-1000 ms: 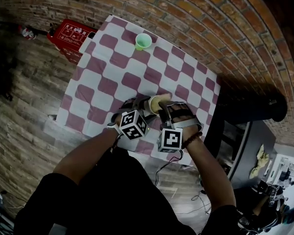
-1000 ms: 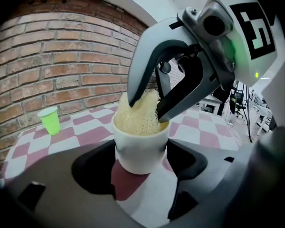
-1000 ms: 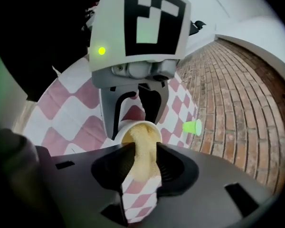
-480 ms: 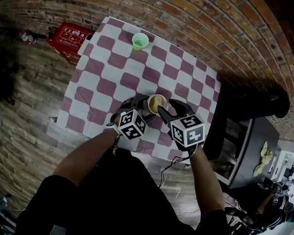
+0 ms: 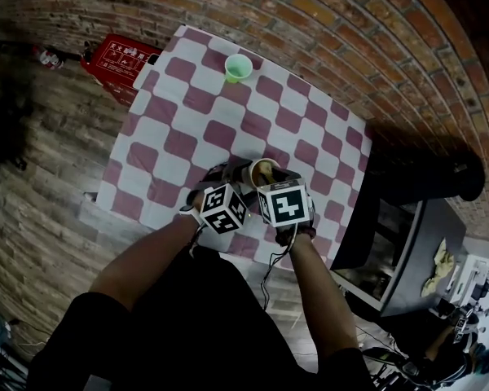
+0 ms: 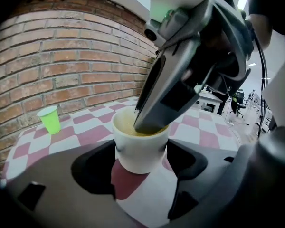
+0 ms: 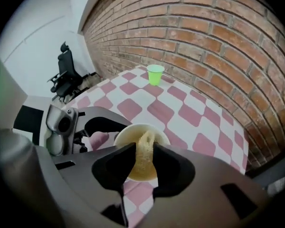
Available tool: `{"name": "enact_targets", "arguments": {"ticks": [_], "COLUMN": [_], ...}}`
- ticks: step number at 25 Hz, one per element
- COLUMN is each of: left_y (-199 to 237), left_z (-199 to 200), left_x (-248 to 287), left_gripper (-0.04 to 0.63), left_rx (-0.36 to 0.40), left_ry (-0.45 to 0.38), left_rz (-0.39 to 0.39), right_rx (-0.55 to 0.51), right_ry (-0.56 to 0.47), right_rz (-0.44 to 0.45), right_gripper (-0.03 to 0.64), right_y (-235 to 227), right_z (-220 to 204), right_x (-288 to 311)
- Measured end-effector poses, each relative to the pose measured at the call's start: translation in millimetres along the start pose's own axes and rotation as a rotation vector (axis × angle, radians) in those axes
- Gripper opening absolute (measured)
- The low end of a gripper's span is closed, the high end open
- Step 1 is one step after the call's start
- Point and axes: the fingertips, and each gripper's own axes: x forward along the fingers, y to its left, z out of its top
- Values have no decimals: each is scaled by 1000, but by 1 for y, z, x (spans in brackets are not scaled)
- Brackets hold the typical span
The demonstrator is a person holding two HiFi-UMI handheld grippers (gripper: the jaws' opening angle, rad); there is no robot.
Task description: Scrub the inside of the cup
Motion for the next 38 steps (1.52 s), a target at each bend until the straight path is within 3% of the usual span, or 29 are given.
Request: {"name": "enact_targets", "arguments": {"ticks": [4,8,15,20,22,24,28,32,36,38], "left_y": [0,0,-1,-2,-2,-1,-1,-1,-1,-1], "left_z": [0,-2,-2,-2,-2,-2,-2,-2,-2,-2], "left_x": [0,0,0,0,0,0,0,1,0,0], "left_gripper": [330,330,330,330,330,330,330,330,330,330], "left_rx": [2,0,5,5,6,6,6,6,4,5], "left_ry": [-1,-5,-3,5,7,7,13,19,24,24], "left_rz": [0,0,-3,-3,-4,-3,-3,0,2,1], "right_rx": [-95,-115,282,473,483,421,215,74,100,150], "right_ry": [15,34,-178,-349,-391,-383,-276,-164,-86,-90], "right_rz": [-22,55,408,532,518,456,369,254,204,224], "right_gripper": [118,81,71,71,71,71,71,71,71,71], "right_y": [5,14,11,-10,-19,-25,-6,3,7,9], "right_z": [4,5,16,30,32,31,22,16,9,8], "right_x": [13,11,-21,-70,-86,-93,-74,-31,-1,1]}}
